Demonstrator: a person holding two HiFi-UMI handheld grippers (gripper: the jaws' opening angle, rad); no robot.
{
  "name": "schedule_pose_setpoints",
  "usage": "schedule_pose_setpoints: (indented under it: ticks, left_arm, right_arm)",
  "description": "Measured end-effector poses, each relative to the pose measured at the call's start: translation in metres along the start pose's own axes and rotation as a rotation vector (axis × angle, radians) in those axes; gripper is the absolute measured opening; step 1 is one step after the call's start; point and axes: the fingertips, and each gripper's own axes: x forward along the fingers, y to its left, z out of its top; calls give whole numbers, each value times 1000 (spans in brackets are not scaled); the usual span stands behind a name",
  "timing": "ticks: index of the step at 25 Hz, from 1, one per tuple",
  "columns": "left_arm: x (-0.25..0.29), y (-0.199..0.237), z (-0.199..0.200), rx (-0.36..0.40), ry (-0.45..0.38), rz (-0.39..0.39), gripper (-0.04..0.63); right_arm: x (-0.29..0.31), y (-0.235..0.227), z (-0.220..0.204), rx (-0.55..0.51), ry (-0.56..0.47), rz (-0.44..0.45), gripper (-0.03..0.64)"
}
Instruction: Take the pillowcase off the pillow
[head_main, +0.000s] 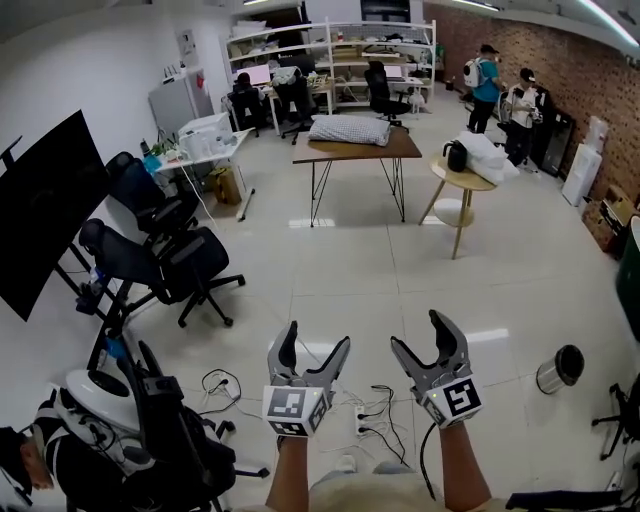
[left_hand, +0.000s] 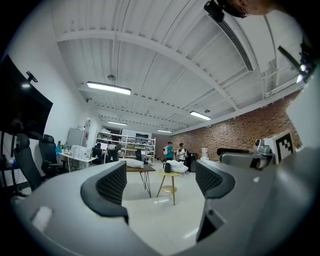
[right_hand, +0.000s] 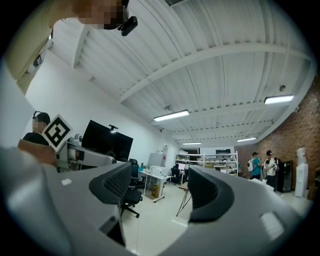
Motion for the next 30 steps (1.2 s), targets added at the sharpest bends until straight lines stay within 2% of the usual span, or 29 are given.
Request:
schedule_pose_setpoints:
  ticks: [7,10,15,19,24,27,30]
  left_arm:
    - [55,18,-29,-54,15,-40,434]
    - [82,17,-52,-42,22,-48,434]
    - [130,24,-41,-7,10,-9,434]
    - [183,20,-46,-11,-17,26,434]
    - [251,-42,-60,-34,-22,30,434]
    - [274,-83,-66,-5,-4,27,434]
    - [300,-103,-75,21,19,31,434]
  right_arm:
    - [32,-32,-31,36,42,-25,345]
    - [40,-59,-53,46,27,-34,345]
    - [70,-107,-51,71,-11,-16,345]
    - [84,-160,-58,77,-40,-2,345]
    - [53,-246,-66,86,-44,-15,345]
    - [26,-287,-65,88,-56,-40,345]
    - [16,-321,-74,108,-67,-54,345]
